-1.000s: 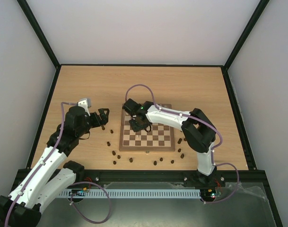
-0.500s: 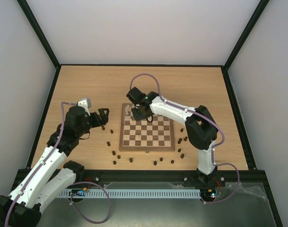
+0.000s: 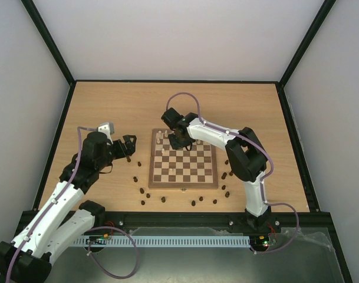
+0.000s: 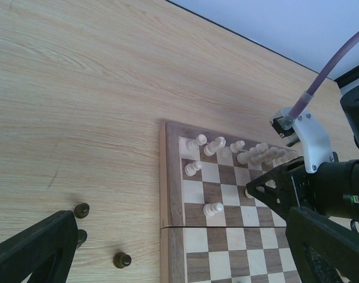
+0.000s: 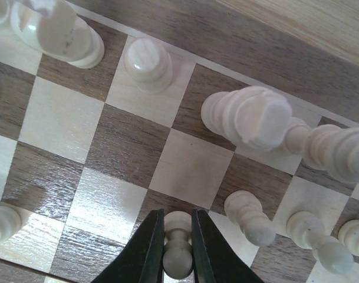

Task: Set up the chess pieces on the board
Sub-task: Place the chess piece on the chessboard, then pick up the chess piece from the chessboard, then place the chess piece on the chessboard, then pick up the chess piece from the chessboard.

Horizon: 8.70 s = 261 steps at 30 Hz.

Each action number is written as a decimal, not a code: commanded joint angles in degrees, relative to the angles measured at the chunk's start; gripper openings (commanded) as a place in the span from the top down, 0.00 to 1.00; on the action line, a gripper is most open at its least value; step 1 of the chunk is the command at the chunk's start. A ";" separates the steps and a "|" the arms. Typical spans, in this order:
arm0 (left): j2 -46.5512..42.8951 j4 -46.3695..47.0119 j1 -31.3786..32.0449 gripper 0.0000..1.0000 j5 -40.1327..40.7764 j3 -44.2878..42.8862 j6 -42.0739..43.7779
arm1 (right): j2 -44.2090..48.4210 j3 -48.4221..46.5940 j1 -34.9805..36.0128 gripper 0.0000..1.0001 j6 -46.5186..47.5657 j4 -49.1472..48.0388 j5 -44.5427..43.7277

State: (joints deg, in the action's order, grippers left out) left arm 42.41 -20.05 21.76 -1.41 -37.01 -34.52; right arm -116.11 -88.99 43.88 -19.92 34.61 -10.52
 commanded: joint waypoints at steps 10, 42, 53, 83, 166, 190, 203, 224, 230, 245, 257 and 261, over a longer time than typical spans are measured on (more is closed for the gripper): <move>0.47 1.06 0.22 0.00 0.72 -0.55 0.51 | -2.41 -3.78 -1.21 0.89 0.76 1.82 0.32; 1.06 1.33 0.21 0.01 0.71 -0.59 0.68 | -4.54 -4.79 -2.38 0.88 1.11 0.82 0.77; 1.00 1.25 0.21 0.00 0.84 -0.55 0.60 | -4.16 -4.78 -2.32 0.80 0.94 0.57 0.98; 0.65 0.51 0.22 0.00 0.88 -1.82 0.17 | 17.06 3.87 -2.22 0.60 -0.12 2.31 6.12; -1.93 -1.21 0.21 0.01 1.67 -1.75 0.29 | 5.66 -0.06 7.81 0.91 -0.39 5.78 -2.30; -1.28 -0.41 0.21 0.01 1.41 -1.79 0.52 | -4.53 -9.09 2.65 0.90 0.65 5.28 -2.56; -1.05 -0.32 0.21 0.01 1.41 -1.66 0.60 | -6.18 -10.09 1.43 0.90 1.02 4.18 -1.55; -0.42 0.20 0.23 0.00 1.65 -1.15 0.51 | -7.94 -11.19 0.95 0.82 1.49 3.76 -0.63; -0.24 0.35 0.26 0.01 1.67 -1.18 0.58 | -7.77 -11.21 0.79 0.76 1.47 3.62 -0.19; -0.49 -0.08 0.24 0.01 1.87 -1.59 0.43 | 8.65 0.66 3.12 0.46 -1.15 2.37 0.55; -3.78 -2.16 0.22 0.00 1.92 -2.92 -0.11 | 7.16 -0.75 10.07 0.47 -1.14 2.83 4.77; -4.83 -3.15 0.21 0.00 2.11 -3.23 0.06 | 3.75 -2.85 10.47 0.48 -1.48 3.89 3.10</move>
State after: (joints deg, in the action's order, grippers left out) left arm 38.89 -21.61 21.76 0.10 -38.83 -34.54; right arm -108.97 -88.95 54.08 -20.86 35.48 -6.35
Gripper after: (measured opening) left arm 0.994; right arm 0.525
